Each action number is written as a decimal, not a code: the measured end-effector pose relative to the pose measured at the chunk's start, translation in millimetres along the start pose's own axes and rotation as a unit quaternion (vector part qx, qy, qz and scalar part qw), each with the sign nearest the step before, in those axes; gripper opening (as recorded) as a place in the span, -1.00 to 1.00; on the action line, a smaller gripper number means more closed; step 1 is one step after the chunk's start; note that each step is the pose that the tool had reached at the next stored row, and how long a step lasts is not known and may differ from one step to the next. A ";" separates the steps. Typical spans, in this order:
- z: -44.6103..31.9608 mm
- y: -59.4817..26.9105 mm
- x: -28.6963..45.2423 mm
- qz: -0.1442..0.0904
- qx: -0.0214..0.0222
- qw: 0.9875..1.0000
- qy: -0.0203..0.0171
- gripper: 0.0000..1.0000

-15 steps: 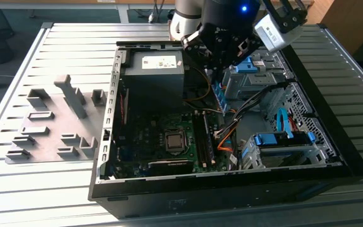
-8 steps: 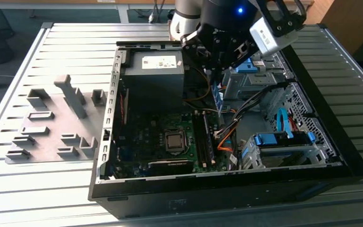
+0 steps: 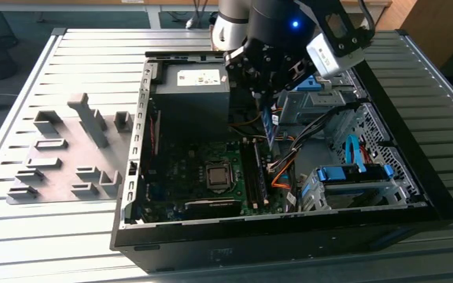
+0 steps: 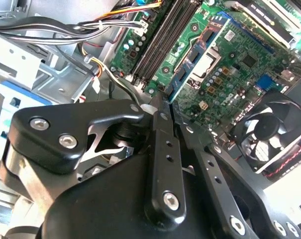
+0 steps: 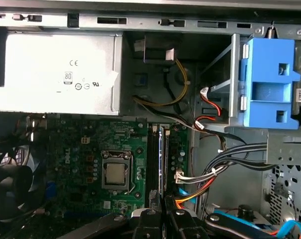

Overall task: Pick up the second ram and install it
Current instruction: 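Insert the second ram into the second slot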

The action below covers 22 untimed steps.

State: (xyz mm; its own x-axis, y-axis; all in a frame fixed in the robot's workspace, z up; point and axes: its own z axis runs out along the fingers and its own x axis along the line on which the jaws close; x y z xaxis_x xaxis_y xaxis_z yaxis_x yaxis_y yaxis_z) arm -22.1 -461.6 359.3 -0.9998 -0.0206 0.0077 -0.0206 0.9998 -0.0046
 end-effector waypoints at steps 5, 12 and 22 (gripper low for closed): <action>4.7 0.0 0.0 0.000 0.000 1.000 0.003 -0.73; 4.8 0.0 0.0 0.000 0.000 1.000 0.003 -0.73; 15.7 0.2 0.4 0.020 0.000 1.000 0.004 -0.73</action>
State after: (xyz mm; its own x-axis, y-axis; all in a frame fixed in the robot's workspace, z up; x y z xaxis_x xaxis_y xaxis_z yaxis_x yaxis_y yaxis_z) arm -22.6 -461.4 343.7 -0.9997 0.0189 0.0149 0.0189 0.9998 -0.0048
